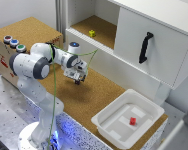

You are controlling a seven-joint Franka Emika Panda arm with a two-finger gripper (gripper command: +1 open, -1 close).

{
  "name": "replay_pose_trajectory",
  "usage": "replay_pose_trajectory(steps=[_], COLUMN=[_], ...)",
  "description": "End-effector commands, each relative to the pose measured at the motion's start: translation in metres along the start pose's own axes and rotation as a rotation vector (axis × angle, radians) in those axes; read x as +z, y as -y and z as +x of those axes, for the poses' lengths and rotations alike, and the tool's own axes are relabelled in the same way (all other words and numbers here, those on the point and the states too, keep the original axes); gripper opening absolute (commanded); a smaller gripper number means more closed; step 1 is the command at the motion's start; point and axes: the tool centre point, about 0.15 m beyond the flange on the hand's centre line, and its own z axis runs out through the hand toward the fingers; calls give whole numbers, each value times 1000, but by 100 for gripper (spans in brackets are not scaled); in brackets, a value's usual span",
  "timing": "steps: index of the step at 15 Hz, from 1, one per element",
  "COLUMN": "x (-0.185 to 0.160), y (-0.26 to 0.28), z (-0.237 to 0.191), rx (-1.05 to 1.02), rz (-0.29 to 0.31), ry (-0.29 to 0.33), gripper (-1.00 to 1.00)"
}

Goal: Slide right the purple block

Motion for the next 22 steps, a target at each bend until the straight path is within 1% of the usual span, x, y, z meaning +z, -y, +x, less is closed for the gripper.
replay_pose_trajectory(steps=[1, 7, 11, 13, 16, 18, 22], x=[20, 18, 21, 17, 11, 11, 14], y=[-24, -66, -95, -108, -133, -151, -175], z=[18, 30, 40, 45, 50, 52, 49], rx=[13, 112, 218, 252, 276, 291, 316], rz=[-34, -76, -55, -60, -101, -139, -185], ry=[-34, -46, -36, -44, -49, -43, -21], gripper=[-100, -100, -100, -100, -100, -100, -100])
